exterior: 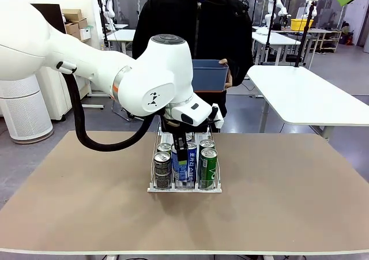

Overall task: Fill the beverage cans into the dispenser.
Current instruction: Place the picked Ionic drink in the line of the Automatic Can Dispenser with the same cans.

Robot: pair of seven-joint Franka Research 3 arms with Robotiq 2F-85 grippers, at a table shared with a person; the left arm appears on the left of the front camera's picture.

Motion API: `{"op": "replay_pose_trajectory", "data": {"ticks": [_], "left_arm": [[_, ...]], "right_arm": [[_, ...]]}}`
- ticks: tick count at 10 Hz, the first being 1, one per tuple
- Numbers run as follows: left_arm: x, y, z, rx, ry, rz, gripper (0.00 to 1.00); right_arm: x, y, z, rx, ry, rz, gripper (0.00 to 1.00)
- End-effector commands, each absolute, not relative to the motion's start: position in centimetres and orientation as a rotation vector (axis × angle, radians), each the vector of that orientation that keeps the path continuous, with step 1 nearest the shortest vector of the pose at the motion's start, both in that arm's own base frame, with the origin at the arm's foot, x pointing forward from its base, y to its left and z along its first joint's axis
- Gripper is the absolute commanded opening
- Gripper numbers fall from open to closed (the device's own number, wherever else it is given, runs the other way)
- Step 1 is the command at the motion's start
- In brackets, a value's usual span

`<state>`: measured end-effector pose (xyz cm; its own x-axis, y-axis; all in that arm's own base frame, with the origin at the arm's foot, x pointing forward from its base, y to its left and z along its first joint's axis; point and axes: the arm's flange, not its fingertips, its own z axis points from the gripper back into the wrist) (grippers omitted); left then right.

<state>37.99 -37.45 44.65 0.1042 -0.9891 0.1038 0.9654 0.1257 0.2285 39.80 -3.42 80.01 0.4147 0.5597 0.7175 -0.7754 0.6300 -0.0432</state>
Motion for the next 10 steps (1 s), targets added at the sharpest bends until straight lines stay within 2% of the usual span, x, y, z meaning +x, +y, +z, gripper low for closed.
{"op": "replay_pose_trajectory", "data": {"ticks": [1, 10], "left_arm": [[39.7, -37.7, 44.5, 0.170, -0.347, -1.411, 0.58], [41.4, -39.3, 41.4, 0.034, -0.320, -1.464, 0.58]], "right_arm": [[39.7, -3.4, 80.0, 0.316, -0.764, 0.858, 1.00], [39.7, -3.4, 80.0, 0.316, -0.764, 0.858, 1.00]]}}
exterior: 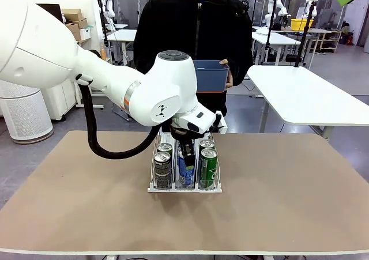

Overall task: Fill the beverage cans into the dispenser.
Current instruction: Place the picked Ionic drink in the line of the Automatic Can Dispenser with the same cans.

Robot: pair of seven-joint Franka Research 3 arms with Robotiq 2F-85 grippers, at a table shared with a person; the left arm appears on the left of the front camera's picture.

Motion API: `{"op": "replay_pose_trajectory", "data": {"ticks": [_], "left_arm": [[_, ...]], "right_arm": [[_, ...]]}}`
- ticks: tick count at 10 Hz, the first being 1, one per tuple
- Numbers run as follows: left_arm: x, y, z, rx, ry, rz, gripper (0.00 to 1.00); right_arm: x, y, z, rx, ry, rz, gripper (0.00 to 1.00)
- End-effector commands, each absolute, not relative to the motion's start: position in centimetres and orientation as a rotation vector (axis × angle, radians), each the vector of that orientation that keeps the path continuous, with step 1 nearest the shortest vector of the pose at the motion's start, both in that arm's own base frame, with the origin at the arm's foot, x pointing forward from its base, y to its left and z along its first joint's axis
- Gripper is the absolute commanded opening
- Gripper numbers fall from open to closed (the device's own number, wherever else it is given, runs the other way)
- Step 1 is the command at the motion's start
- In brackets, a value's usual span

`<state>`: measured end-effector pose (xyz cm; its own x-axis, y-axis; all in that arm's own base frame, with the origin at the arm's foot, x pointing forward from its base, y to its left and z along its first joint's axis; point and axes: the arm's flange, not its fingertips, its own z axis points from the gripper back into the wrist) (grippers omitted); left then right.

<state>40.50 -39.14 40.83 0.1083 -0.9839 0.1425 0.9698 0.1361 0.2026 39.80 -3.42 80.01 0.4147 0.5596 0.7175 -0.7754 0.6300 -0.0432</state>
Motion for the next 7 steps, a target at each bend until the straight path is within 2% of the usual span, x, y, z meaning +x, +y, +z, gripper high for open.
{"op": "replay_pose_trajectory", "data": {"ticks": [1, 6, 7], "left_arm": [[41.4, -39.6, 41.1, 0.023, -0.304, -1.473, 0.58], [41.2, -38.9, 39.8, -0.057, -0.168, -1.508, 0.58], [41.6, -39.2, 39.9, 0.027, -0.237, -1.449, 0.58]], "right_arm": [[39.7, -3.4, 80.0, 0.316, -0.764, 0.858, 1.00], [39.7, -3.4, 80.0, 0.316, -0.764, 0.858, 1.00], [39.7, -3.4, 80.0, 0.316, -0.764, 0.858, 1.00]]}}
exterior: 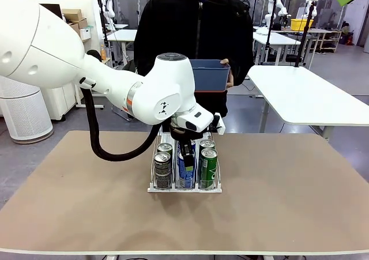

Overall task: Fill the beverage cans into the dispenser.
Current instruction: Place the picked Ionic drink in the line of the Automatic Can Dispenser with the same cans.

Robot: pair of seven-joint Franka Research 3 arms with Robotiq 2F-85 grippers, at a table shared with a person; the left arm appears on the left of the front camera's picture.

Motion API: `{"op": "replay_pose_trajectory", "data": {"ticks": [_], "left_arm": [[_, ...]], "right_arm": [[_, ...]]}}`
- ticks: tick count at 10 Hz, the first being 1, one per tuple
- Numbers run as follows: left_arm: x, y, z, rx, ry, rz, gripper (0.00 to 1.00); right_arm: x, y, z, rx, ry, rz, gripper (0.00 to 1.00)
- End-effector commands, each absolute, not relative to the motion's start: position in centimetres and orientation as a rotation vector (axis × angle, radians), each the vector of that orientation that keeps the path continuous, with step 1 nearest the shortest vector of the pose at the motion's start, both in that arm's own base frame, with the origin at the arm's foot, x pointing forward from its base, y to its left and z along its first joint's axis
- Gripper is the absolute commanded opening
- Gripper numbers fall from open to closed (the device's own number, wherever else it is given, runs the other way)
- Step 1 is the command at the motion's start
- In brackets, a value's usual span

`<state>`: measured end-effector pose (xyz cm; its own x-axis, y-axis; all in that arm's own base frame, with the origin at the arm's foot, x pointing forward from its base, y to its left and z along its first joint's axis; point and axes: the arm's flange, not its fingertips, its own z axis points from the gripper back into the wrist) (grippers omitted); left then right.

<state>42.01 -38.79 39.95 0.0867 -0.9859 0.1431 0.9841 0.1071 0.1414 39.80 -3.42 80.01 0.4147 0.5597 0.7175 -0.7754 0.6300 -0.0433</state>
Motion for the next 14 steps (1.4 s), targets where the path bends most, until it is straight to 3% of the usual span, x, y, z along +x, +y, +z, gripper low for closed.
{"op": "replay_pose_trajectory", "data": {"ticks": [1, 2, 3, 4, 5, 6, 12, 14], "left_arm": [[41.6, -39.2, 39.9, 0.027, -0.237, -1.449, 0.58], [42.0, -38.8, 39.9, 0.010, -0.222, -1.467, 0.77], [41.6, -38.8, 40.7, 0.016, -0.234, -1.431, 0.77], [41.1, -38.7, 41.7, 0.025, -0.239, -1.384, 0.96], [40.6, -38.5, 42.7, 0.039, -0.248, -1.355, 0.81], [40.1, -38.6, 43.3, 0.030, -0.257, -1.340, 1.00], [38.2, -38.3, 45.6, 0.042, -0.318, -1.311, 1.00], [39.7, -38.7, 45.7, 0.036, -0.305, -1.325, 1.00]], "right_arm": [[39.7, -3.4, 80.0, 0.316, -0.764, 0.858, 1.00], [39.7, -3.4, 80.0, 0.316, -0.764, 0.858, 1.00], [39.7, -3.4, 80.0, 0.316, -0.764, 0.858, 1.00], [39.7, -3.4, 80.0, 0.316, -0.764, 0.858, 1.00], [39.7, -3.4, 80.0, 0.316, -0.764, 0.858, 1.00], [39.7, -3.4, 80.0, 0.316, -0.764, 0.858, 1.00], [39.7, -3.4, 80.0, 0.316, -0.764, 0.858, 1.00], [39.7, -3.4, 80.0, 0.316, -0.764, 0.858, 1.00]]}}
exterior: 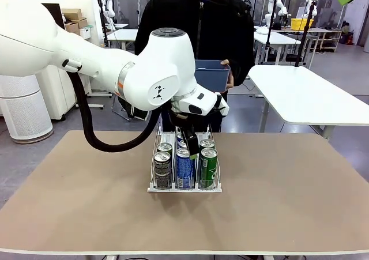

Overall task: Fill the beverage cans into the dispenser.
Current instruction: Place the picked Ionic drink in the line of the Automatic Can Dispenser with the same cans, then pick up the Sprite handed by the human.

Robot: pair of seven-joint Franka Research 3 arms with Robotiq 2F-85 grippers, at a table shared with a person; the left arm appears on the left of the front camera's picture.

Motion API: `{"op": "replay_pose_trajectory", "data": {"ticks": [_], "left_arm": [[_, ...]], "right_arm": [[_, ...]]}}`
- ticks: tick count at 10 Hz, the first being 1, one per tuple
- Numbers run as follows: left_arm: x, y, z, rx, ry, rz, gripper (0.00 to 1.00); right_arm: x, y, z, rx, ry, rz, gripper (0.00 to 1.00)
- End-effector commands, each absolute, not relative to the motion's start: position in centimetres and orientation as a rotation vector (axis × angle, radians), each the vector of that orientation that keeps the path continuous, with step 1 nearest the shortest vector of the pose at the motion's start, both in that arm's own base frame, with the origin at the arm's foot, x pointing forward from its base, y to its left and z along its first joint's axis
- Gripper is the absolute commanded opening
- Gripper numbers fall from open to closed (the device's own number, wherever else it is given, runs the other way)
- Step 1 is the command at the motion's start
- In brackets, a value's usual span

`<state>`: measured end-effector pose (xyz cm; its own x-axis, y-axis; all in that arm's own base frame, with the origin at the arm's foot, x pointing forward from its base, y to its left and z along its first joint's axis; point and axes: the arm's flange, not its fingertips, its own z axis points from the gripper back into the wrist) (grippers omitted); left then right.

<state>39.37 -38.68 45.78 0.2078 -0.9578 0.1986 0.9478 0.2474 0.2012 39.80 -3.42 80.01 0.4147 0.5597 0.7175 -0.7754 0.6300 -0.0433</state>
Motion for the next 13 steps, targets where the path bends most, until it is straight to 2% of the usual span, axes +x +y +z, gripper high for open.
{"op": "replay_pose_trajectory", "data": {"ticks": [1, 9, 13], "left_arm": [[39.7, -38.7, 45.7, 0.036, -0.305, -1.325, 1.00], [39.6, -38.8, 45.7, 0.034, -0.306, -1.326, 1.00], [36.6, -33.5, 54.4, -0.031, -0.351, -1.369, 1.00]], "right_arm": [[39.7, -3.4, 80.0, 0.316, -0.764, 0.858, 1.00], [39.7, -3.4, 80.0, 0.316, -0.764, 0.858, 1.00], [39.7, -3.4, 80.0, 0.316, -0.764, 0.858, 1.00]]}}
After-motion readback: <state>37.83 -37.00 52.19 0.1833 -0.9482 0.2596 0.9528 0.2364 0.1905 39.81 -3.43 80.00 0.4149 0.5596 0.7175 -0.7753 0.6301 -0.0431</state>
